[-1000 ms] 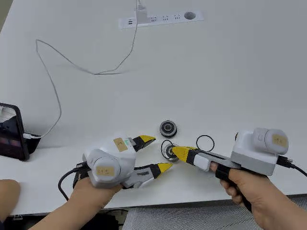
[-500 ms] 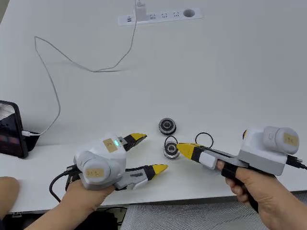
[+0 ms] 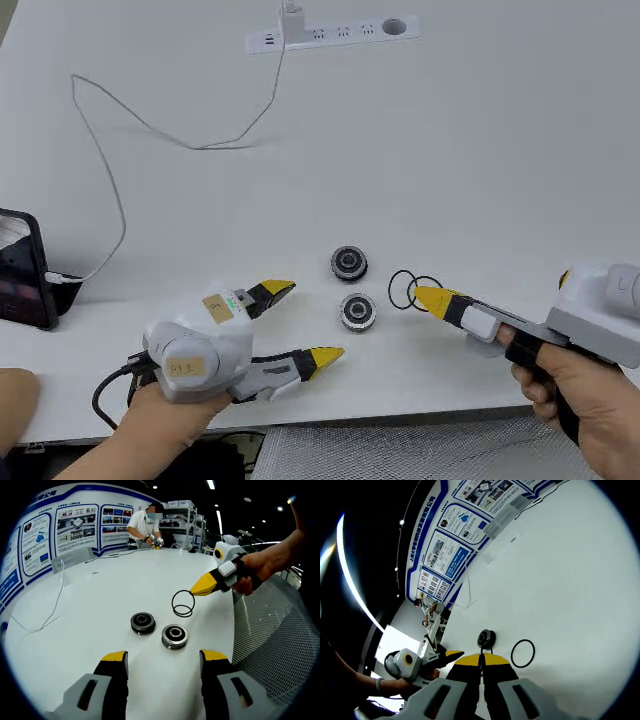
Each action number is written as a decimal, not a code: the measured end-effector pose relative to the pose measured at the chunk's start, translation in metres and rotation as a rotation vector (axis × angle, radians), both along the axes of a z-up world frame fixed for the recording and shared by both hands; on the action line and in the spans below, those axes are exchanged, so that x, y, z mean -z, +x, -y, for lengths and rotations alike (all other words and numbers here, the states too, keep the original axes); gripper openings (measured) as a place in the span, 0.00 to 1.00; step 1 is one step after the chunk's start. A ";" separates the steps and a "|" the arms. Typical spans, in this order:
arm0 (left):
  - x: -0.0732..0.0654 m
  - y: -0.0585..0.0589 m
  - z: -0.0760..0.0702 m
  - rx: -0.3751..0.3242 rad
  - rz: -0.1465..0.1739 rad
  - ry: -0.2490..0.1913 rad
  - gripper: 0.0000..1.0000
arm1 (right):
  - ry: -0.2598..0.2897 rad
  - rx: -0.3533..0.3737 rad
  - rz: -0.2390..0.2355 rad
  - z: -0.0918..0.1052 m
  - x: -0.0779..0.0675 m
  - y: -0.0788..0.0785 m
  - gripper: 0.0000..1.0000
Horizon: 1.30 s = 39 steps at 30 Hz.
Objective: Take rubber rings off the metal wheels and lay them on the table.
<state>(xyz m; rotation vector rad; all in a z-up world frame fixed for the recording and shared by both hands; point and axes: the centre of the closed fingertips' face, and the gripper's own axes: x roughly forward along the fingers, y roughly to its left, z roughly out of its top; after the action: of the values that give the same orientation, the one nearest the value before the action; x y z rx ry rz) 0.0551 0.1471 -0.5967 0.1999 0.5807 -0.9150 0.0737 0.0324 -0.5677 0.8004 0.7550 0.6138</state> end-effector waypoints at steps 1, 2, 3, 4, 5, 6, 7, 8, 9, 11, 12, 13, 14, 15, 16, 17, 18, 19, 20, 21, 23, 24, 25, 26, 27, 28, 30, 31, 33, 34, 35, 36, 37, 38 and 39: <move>0.000 0.000 0.000 -0.001 0.000 -0.001 0.59 | -0.001 0.004 -0.001 0.001 0.000 0.001 0.02; -0.001 0.000 0.000 -0.003 0.001 0.000 0.59 | -0.007 0.010 -0.002 0.003 0.001 0.002 0.02; 0.000 0.000 0.000 -0.004 -0.001 0.002 0.59 | -0.010 0.013 -0.003 0.005 0.002 0.003 0.02; -0.001 0.000 0.000 -0.006 -0.003 -0.001 0.58 | -0.016 0.018 -0.006 0.007 0.005 0.004 0.02; 0.000 0.000 0.000 -0.007 -0.003 0.000 0.58 | -0.020 0.022 -0.009 0.008 0.006 0.005 0.02; 0.000 0.000 -0.001 -0.008 -0.004 0.001 0.58 | -0.022 0.026 -0.012 0.010 0.008 0.006 0.02; 0.000 0.000 -0.001 -0.009 -0.009 0.001 0.58 | -0.026 0.031 -0.018 0.012 0.011 0.007 0.02; 0.001 0.000 -0.002 -0.008 -0.007 0.003 0.58 | -0.033 0.033 -0.023 0.013 0.013 0.007 0.02; 0.001 0.000 -0.002 -0.009 -0.006 0.005 0.58 | -0.040 0.035 -0.028 0.013 0.015 0.007 0.02; 0.001 0.000 -0.002 -0.010 -0.008 0.003 0.57 | -0.045 0.035 -0.034 0.014 0.017 0.007 0.02; 0.001 0.000 -0.002 -0.011 -0.007 0.005 0.57 | -0.050 0.035 -0.038 0.014 0.019 0.006 0.02; 0.001 0.000 -0.003 -0.010 -0.008 0.008 0.57 | -0.052 0.035 -0.039 0.014 0.019 0.006 0.02; 0.001 0.000 -0.003 -0.010 -0.009 0.008 0.57 | -0.057 0.034 -0.041 0.014 0.021 0.006 0.02; 0.001 0.000 -0.003 -0.011 -0.007 0.008 0.57 | -0.065 0.034 -0.042 0.015 0.022 0.006 0.02; 0.001 0.000 -0.003 -0.012 -0.008 0.010 0.57 | -0.072 0.034 -0.042 0.015 0.022 0.006 0.02; 0.001 0.000 -0.003 -0.011 -0.009 0.010 0.57 | -0.082 0.031 -0.040 0.015 0.023 0.006 0.02; 0.001 0.000 -0.003 -0.012 -0.008 0.010 0.57 | -0.093 0.029 -0.038 0.016 0.024 0.006 0.02; 0.001 0.000 -0.003 -0.012 -0.009 0.013 0.57 | -0.114 0.024 -0.035 0.019 0.026 0.006 0.02; 0.001 0.000 -0.003 -0.012 -0.008 0.012 0.57 | -0.128 0.018 -0.032 0.019 0.027 0.005 0.02; 0.001 0.000 -0.002 -0.012 -0.009 0.010 0.57 | -0.141 0.014 -0.028 0.020 0.028 0.005 0.03; 0.001 0.000 -0.002 -0.011 -0.009 0.012 0.57 | -0.157 0.007 -0.026 0.021 0.029 0.004 0.05; 0.001 0.000 -0.002 -0.012 -0.011 0.011 0.57 | -0.163 0.001 -0.023 0.021 0.029 0.003 0.05; 0.002 -0.001 -0.003 -0.010 -0.009 0.017 0.56 | -0.175 -0.003 -0.018 0.021 0.029 0.002 0.06; 0.002 -0.001 -0.002 -0.009 -0.011 0.016 0.56 | -0.183 -0.006 -0.013 0.021 0.029 0.002 0.07; 0.002 -0.001 -0.002 -0.010 -0.013 0.013 0.56 | -0.192 -0.011 -0.010 0.022 0.029 0.002 0.08; 0.002 -0.001 -0.002 -0.009 -0.012 0.013 0.56 | -0.200 -0.015 -0.007 0.022 0.029 0.002 0.08; 0.002 -0.001 -0.001 -0.007 -0.013 0.015 0.56 | -0.231 -0.029 0.005 0.023 0.030 0.001 0.10; 0.001 -0.001 -0.001 -0.007 -0.012 0.014 0.56 | -0.238 -0.035 0.007 0.023 0.031 0.000 0.10; 0.001 -0.001 -0.001 -0.006 -0.012 0.015 0.56 | -0.254 -0.044 0.012 0.023 0.031 0.000 0.11; 0.001 -0.001 -0.001 -0.006 -0.012 0.015 0.56 | -0.267 -0.055 0.019 0.022 0.031 -0.001 0.11; 0.001 -0.001 -0.001 -0.006 -0.012 0.014 0.56 | -0.280 -0.065 0.024 0.022 0.031 -0.002 0.11; 0.001 -0.001 -0.001 -0.007 -0.012 0.014 0.56 | -0.298 -0.075 0.032 0.023 0.031 -0.002 0.12; 0.002 0.000 -0.002 -0.006 -0.012 0.016 0.56 | -0.324 -0.094 0.045 0.023 0.031 -0.002 0.12; 0.002 -0.001 -0.002 -0.006 -0.013 0.015 0.56 | -0.337 -0.105 0.048 0.023 0.033 -0.003 0.14; 0.002 -0.001 -0.002 -0.005 -0.014 0.015 0.56 | -0.365 -0.127 0.065 0.024 0.034 -0.003 0.14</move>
<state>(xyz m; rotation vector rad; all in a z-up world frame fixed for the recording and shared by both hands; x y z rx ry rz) 0.0546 0.1493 -0.5992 0.2053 0.6003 -0.9078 0.0710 0.0079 -0.6016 0.3980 0.8321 0.5901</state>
